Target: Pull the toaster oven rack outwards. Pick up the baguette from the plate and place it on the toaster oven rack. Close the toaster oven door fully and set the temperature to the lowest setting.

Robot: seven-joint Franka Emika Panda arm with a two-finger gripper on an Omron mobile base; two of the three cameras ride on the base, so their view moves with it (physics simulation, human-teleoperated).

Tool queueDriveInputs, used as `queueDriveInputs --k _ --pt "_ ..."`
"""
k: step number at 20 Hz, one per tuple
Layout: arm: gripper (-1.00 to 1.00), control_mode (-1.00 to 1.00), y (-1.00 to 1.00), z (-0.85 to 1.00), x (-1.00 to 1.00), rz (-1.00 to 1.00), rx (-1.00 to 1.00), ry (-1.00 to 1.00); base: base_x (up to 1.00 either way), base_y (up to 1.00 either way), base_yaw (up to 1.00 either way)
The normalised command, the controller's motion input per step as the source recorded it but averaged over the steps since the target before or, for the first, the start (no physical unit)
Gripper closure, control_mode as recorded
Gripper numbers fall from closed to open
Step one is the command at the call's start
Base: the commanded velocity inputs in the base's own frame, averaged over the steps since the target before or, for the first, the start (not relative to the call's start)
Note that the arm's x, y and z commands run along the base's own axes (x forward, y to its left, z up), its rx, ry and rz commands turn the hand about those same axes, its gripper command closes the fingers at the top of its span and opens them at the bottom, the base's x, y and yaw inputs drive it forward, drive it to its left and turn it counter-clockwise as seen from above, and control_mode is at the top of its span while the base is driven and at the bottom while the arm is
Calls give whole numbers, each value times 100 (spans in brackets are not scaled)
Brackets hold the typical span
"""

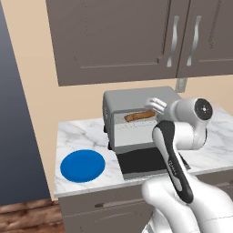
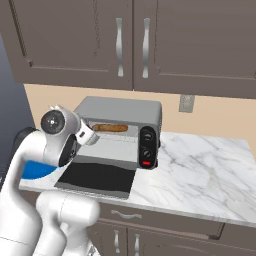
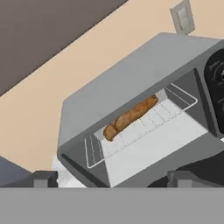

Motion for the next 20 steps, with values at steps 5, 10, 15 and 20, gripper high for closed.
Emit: queueDriveInputs --k 5,10,15,20 --pt "-100 -100 0 28 -43 -16 0 7 0 0 0" --pt "-100 -100 -9 0 -49 -12 3 0 0 0 0" --pt "-100 -100 -30 -3 -63 -6 12 -1 0 0 0" --pt "-100 -100 -20 0 -29 -7 7 0 0 0 0"
